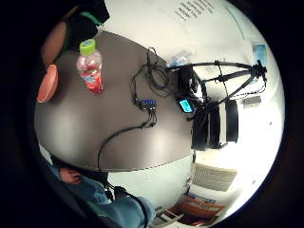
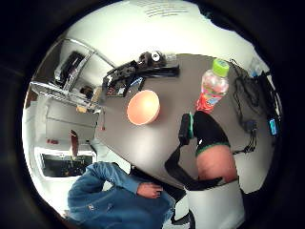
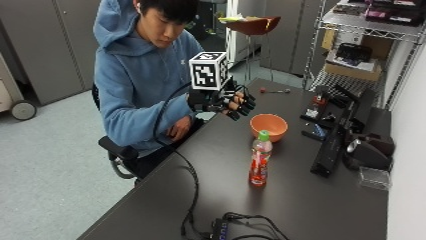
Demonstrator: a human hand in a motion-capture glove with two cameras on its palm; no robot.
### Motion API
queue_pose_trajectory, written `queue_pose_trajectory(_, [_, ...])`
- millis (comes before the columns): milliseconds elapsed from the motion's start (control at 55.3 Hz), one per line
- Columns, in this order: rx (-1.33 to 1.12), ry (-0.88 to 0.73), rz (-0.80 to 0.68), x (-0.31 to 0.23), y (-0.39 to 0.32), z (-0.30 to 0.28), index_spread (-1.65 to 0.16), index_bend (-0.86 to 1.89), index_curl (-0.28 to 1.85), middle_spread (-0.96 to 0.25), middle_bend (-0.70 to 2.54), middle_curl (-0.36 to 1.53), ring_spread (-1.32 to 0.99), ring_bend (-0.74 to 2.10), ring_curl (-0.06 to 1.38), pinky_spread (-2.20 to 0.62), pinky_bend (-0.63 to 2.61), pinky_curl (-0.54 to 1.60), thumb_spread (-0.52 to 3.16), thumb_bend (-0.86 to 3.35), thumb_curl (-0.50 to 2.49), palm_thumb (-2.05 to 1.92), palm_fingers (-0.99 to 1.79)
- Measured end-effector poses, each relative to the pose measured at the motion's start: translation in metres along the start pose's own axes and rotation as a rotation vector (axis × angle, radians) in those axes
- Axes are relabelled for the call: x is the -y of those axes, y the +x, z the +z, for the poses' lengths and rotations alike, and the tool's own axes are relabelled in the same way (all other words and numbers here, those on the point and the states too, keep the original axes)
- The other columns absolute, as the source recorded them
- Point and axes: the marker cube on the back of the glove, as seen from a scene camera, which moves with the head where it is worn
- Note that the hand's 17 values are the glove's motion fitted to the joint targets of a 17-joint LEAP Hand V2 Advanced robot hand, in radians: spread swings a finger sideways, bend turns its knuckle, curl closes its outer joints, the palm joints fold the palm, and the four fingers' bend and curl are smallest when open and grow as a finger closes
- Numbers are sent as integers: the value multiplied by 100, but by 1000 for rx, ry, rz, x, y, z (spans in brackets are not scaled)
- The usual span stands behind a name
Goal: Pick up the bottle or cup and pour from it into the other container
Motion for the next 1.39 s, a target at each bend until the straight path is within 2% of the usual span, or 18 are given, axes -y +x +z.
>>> queue_pose_trajectory(307, [141,-48,80,-15,55,20,-36,9,21,1,18,23,7,40,27,19,60,35,104,-3,42,60,16])
queue_pose_trajectory(614, [357,42,55,-10,99,56,-36,11,17,4,19,27,10,45,29,21,66,36,102,-3,40,51,7])
queue_pose_trajectory(741, [409,33,70,-5,112,73,-36,13,17,4,20,28,10,46,29,22,63,35,100,-5,40,48,7])
queue_pose_trajectory(1156, [649,67,64,15,115,121,-36,13,20,3,20,31,9,45,29,23,54,33,96,-3,37,41,8])
queue_pose_trajectory(1391, [700,91,81,30,110,139,-36,13,20,3,20,32,9,45,29,23,51,33,94,-3,37,41,8])
